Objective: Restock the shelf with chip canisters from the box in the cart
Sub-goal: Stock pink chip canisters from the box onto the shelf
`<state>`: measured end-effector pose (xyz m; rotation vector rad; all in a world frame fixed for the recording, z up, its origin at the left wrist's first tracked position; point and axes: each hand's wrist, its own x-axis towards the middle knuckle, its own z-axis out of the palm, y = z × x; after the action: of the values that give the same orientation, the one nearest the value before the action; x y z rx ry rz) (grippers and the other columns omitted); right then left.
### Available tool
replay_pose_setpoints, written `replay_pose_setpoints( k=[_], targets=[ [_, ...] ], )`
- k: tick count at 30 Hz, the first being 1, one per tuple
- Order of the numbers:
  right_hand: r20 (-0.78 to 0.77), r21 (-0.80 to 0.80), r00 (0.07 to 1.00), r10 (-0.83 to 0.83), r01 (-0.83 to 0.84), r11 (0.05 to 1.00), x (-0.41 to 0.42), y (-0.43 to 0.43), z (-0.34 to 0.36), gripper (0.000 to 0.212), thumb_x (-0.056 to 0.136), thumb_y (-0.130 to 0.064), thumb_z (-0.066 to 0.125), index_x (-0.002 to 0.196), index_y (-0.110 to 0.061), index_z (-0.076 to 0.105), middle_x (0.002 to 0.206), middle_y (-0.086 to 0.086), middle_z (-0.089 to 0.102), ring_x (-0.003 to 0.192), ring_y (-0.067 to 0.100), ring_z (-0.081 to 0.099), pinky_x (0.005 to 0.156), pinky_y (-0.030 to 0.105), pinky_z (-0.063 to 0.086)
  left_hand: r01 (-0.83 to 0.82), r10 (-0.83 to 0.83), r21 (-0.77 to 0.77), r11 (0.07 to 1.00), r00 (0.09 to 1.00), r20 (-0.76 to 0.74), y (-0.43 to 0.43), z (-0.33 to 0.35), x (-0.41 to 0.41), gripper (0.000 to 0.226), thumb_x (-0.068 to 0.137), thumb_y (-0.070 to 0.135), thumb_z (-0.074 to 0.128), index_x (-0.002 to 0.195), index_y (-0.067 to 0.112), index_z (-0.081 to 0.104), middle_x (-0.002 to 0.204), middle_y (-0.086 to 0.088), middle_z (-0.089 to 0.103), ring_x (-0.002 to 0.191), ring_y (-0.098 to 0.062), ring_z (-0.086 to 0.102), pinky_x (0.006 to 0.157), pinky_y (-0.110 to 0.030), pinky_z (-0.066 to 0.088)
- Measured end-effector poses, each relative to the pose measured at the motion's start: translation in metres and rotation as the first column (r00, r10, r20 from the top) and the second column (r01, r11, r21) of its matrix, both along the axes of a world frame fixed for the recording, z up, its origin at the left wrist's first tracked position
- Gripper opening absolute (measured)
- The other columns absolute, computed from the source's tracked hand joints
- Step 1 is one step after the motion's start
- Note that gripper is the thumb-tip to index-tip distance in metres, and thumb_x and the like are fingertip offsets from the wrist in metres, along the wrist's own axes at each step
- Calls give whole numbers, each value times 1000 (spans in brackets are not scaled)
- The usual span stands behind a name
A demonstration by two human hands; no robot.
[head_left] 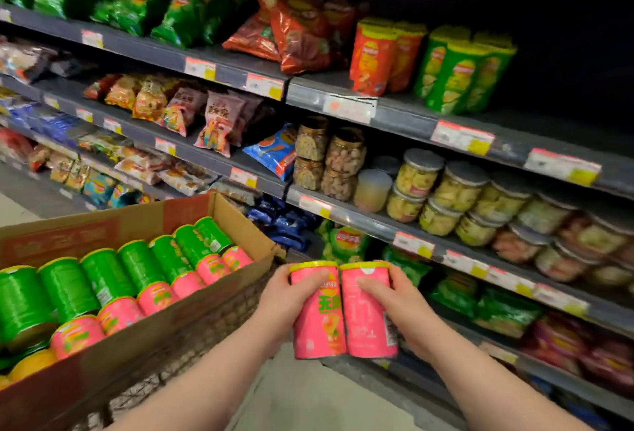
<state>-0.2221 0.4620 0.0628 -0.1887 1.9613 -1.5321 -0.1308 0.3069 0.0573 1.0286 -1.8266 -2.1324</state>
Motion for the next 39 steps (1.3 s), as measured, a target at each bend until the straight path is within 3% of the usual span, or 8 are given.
replay_pose_setpoints(
  k=[2, 8, 14, 24, 31, 34, 37, 39],
  targets=[
    [12, -17, 999, -44, 45, 999, -2, 34, 4, 40, 83, -29, 70, 117, -21, 52, 108, 5, 67, 89, 19, 69, 71, 33, 56, 33, -33, 16, 999, 999, 6, 30, 1, -10, 71, 50, 48, 80, 108, 14, 59, 98, -8, 70, 86, -23, 70, 76, -38, 57],
    [-47, -26, 992, -119, 118, 993, -10, 125, 22, 39, 82, -35, 70, 116, -23, 54, 107, 2, 68, 93, 20, 69, 84, 42, 56, 146, -146, 26, 989, 989, -25, 113, 14, -33, 62, 61, 44, 80, 111, 14, 59, 98, -9, 72, 84, -24, 71, 75, -39, 58],
    [-18, -107, 983, -181, 178, 978, -16, 171, 36, 32, 85, -31, 67, 113, -23, 54, 106, 5, 68, 90, 22, 70, 78, 40, 57, 223, -220, 40, 974, 973, -67, 156, 33, -48, 48, 77, 36, 75, 115, 14, 55, 99, -10, 71, 81, -24, 71, 61, -30, 54],
    [-108, -167, 952, -286, 267, 949, -53, 199, 78, 36, 85, -34, 66, 117, -24, 52, 106, 4, 68, 90, 21, 70, 77, 40, 57, 351, -342, 22, 936, 922, -181, 174, 75, -106, 33, 83, 33, 68, 111, 18, 58, 97, -8, 73, 81, -24, 72, 66, -36, 56],
    [-265, -172, 900, -345, 308, 936, -111, 197, 124, 37, 84, -33, 66, 118, -22, 54, 105, 4, 69, 88, 21, 70, 75, 38, 56, 429, -413, -14, 903, 859, -302, 169, 115, -174, 39, 83, 33, 68, 113, 11, 58, 102, -14, 71, 83, -25, 70, 69, -36, 58],
    [-333, -197, 877, -348, 296, 935, -142, 181, 143, 35, 84, -31, 66, 116, -20, 56, 104, 6, 70, 90, 23, 70, 78, 40, 56, 412, -395, -28, 911, 849, -351, 151, 131, -203, 53, 68, 39, 74, 113, 13, 61, 100, -11, 72, 86, -26, 71, 77, -41, 57],
    [-360, -248, 855, -374, 299, 922, -173, 161, 158, 40, 84, -29, 66, 120, -17, 53, 108, 9, 67, 90, 23, 68, 74, 40, 55, 420, -394, -27, 907, 822, -411, 129, 142, -228, 37, 77, 31, 74, 106, 13, 61, 94, -10, 71, 80, -24, 69, 75, -39, 57],
    [-409, -252, 825, -390, 308, 917, -193, 151, 166, 42, 84, -30, 66, 122, -17, 52, 109, 9, 66, 89, 20, 68, 71, 36, 54, 416, -399, -60, 907, 808, -434, 116, 148, -243, 52, 66, 38, 77, 108, 11, 62, 97, -12, 70, 80, -24, 69, 75, -40, 57]
  ],
)
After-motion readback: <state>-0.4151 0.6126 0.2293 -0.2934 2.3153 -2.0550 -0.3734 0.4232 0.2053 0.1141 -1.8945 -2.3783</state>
